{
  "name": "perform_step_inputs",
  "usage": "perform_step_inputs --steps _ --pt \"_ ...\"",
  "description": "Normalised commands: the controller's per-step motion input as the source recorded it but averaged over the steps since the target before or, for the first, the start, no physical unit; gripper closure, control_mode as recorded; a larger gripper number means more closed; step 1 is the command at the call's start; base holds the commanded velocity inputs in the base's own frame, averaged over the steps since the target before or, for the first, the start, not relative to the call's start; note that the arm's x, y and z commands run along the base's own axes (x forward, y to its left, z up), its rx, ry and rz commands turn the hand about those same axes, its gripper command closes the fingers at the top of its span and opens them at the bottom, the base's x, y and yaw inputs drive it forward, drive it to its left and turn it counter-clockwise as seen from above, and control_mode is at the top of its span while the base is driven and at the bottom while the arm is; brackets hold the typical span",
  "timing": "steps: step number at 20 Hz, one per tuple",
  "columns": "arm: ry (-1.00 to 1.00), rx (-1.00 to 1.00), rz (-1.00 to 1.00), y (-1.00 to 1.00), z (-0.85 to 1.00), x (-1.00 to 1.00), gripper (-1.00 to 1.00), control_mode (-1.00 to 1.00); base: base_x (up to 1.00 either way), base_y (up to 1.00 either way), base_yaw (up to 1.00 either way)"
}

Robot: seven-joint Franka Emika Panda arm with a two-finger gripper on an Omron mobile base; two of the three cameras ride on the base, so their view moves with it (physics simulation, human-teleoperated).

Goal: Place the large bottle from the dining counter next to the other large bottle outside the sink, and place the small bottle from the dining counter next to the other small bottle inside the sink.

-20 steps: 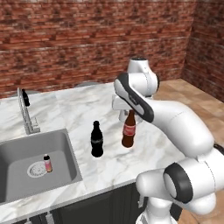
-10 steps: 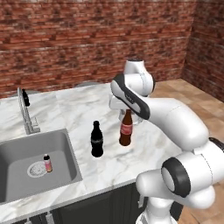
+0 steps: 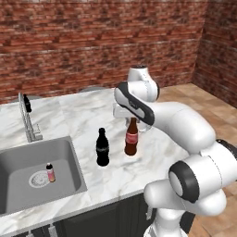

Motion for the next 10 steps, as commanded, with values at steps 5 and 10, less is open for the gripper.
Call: perform_step_inputs --steps 5,10 --pt "0.0 0.0 -0.02 0.06 -0.26 0.04 1.0 -1.0 0.0 0.0 0.0" --pt "0.0 0.0 -0.01 0.06 -0.23 0.07 1.0 -1.0 0.0 0.0 0.0"
